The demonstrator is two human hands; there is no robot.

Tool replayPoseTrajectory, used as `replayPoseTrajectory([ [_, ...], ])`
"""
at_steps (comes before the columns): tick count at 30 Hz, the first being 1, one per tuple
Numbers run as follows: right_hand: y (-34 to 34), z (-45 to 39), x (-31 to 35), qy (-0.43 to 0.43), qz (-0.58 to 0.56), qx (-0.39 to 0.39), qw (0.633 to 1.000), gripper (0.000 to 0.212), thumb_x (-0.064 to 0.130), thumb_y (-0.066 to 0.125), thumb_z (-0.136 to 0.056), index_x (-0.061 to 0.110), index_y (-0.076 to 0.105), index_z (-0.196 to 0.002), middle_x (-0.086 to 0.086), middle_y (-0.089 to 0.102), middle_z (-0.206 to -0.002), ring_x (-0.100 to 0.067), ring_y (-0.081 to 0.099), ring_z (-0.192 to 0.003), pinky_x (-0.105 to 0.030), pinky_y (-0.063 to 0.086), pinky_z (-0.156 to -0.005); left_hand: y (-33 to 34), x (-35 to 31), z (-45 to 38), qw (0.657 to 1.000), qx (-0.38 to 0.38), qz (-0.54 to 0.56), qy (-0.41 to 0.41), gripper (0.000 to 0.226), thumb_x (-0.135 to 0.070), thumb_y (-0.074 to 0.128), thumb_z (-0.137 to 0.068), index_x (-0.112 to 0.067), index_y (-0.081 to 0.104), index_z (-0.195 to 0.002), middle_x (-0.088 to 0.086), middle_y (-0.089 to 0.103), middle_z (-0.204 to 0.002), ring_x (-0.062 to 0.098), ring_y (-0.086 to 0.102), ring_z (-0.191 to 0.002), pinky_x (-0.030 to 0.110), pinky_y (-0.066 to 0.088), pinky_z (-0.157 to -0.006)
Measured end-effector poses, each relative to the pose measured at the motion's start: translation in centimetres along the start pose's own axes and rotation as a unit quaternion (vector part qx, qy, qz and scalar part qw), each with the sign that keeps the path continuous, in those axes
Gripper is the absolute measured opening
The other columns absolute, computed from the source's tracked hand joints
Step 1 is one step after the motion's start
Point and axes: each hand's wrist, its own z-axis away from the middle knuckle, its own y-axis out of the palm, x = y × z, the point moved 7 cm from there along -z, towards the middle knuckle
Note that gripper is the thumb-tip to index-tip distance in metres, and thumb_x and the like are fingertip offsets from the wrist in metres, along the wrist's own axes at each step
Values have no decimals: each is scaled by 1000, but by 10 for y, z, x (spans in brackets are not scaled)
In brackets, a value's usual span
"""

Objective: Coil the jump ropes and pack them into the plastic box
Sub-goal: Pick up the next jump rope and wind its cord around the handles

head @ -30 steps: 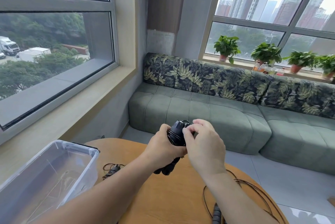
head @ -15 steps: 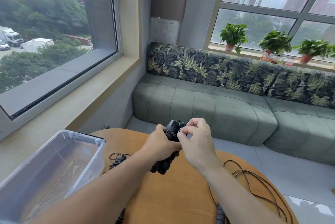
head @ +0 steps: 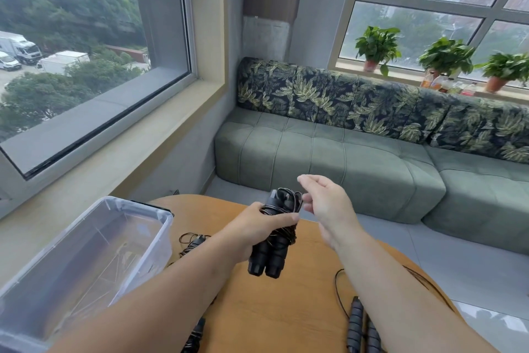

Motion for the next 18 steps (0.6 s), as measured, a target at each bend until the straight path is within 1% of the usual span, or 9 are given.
replayPoseTrajectory([
  [2,1,-3,-23,55,-4,-17,998,19,34,53,-98,19,63,-104,6,58,-91,-18,55,-89,-39,49,-89,-3,6,-5,998,2,58,-5,34,-31,77,-84,-2,68,-100,18,72,-88,29,68,-76,39,56,-75],
  [5,25,7,-60,135,3,64,989,31,39,47,-100,15,66,-95,-2,67,-92,-24,62,-86,-40,52,-84,-12,15,-10,991,-23,129,-33,40,-34,69,-88,-1,69,-109,19,73,-101,33,70,-89,44,55,-89],
  [6,33,11,-69,141,-2,91,986,34,37,46,-101,13,69,-96,-4,73,-95,-26,67,-91,-42,55,-89,-15,17,-11,989,-25,140,-45,39,-32,65,-89,0,68,-111,18,72,-104,34,69,-93,45,54,-93],
  [8,42,12,-80,129,7,114,985,35,33,46,-101,8,70,-103,-9,75,-103,-28,69,-101,-50,53,-95,-20,23,-11,986,-20,150,-68,33,-24,57,-88,-1,66,-110,18,71,-103,35,67,-94,43,53,-92],
  [10,49,8,-89,132,9,116,984,35,29,47,-100,2,68,-107,-14,73,-107,-31,69,-100,-50,53,-95,-28,32,-11,986,-9,137,-90,36,-20,52,-87,0,64,-114,21,69,-109,37,66,-101,44,52,-93],
  [12,56,5,-96,156,-13,119,980,30,23,47,-102,1,67,-109,-15,73,-105,-27,68,-91,-45,57,-86,-37,38,-12,989,-4,103,-103,40,-18,52,-88,2,62,-121,18,68,-115,35,65,-105,44,50,-97],
  [13,61,4,-101,168,-28,123,978,28,21,46,-103,3,67,-109,-14,72,-104,-27,67,-90,-42,58,-82,-44,41,-13,991,-11,80,-109,40,-18,55,-89,-1,62,-124,15,69,-117,33,65,-106,45,49,-99],
  [15,69,2,-111,179,-42,127,975,26,20,46,-103,6,68,-106,-12,72,-106,-28,68,-96,-43,57,-86,-60,46,-19,995,-29,15,-98,42,-24,64,-87,-11,61,-127,8,69,-120,26,63,-109,47,46,-103],
  [18,83,-3,-133,197,-56,135,969,24,20,46,-103,9,68,-103,-7,71,-100,-24,66,-89,-39,55,-88,-81,57,-28,990,-85,-68,-86,68,-38,81,-72,-19,53,-131,3,66,-120,22,61,-112,43,47,-102],
])
